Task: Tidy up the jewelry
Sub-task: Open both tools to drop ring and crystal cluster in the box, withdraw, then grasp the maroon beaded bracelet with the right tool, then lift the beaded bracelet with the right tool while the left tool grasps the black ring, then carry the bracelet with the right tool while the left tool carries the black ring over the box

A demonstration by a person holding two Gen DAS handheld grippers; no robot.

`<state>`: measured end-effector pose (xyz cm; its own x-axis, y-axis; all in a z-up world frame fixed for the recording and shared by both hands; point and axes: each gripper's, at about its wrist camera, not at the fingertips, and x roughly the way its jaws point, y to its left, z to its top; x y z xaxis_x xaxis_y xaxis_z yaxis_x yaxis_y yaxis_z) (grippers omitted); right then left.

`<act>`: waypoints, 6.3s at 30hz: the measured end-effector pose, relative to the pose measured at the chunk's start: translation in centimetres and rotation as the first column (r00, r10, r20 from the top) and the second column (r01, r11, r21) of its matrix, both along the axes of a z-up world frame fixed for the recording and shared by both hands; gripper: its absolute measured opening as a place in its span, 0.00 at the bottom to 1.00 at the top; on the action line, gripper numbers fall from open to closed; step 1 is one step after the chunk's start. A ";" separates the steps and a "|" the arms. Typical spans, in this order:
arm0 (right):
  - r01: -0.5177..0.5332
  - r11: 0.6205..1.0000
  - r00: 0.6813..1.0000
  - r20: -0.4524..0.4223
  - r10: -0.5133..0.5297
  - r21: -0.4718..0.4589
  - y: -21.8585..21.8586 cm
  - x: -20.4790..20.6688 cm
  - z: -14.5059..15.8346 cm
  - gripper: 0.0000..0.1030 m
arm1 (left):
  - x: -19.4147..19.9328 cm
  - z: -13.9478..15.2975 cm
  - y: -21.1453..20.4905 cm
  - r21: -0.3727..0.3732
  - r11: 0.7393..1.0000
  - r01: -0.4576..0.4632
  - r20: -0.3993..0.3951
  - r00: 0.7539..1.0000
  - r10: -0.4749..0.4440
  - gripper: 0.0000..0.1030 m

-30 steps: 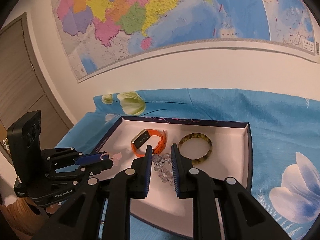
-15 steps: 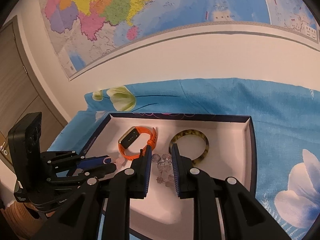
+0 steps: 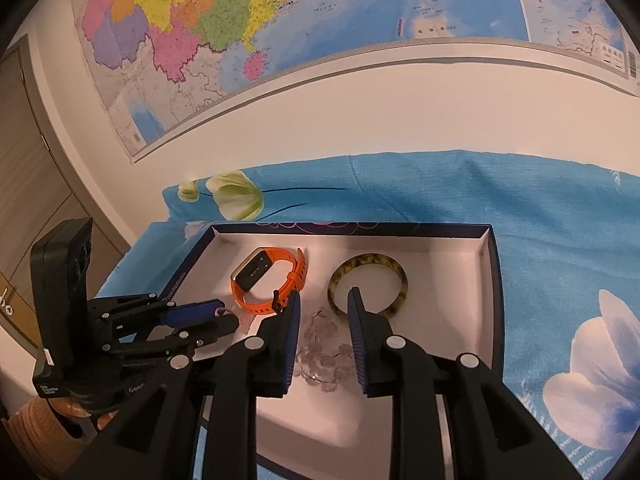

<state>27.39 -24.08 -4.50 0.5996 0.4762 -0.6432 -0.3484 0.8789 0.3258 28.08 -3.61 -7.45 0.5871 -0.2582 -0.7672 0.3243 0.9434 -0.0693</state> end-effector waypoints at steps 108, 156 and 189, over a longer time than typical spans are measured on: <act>-0.130 0.990 0.990 0.058 0.128 0.047 -1.7 -16.7 1.3 0.03 | -18.9 -1.2 -2.3 0.044 0.975 0.217 0.055 0.974 -0.219 0.22; -0.075 0.995 0.991 0.115 0.067 0.071 -1.5 -7.0 4.1 0.03 | -10.1 4.2 -0.6 0.026 0.997 0.073 0.207 0.975 -0.077 0.22; -0.039 0.996 0.999 -0.023 0.041 0.078 -0.8 -1.8 -0.2 0.03 | -5.4 0.8 -1.3 0.054 0.998 0.029 0.111 0.993 -0.035 0.22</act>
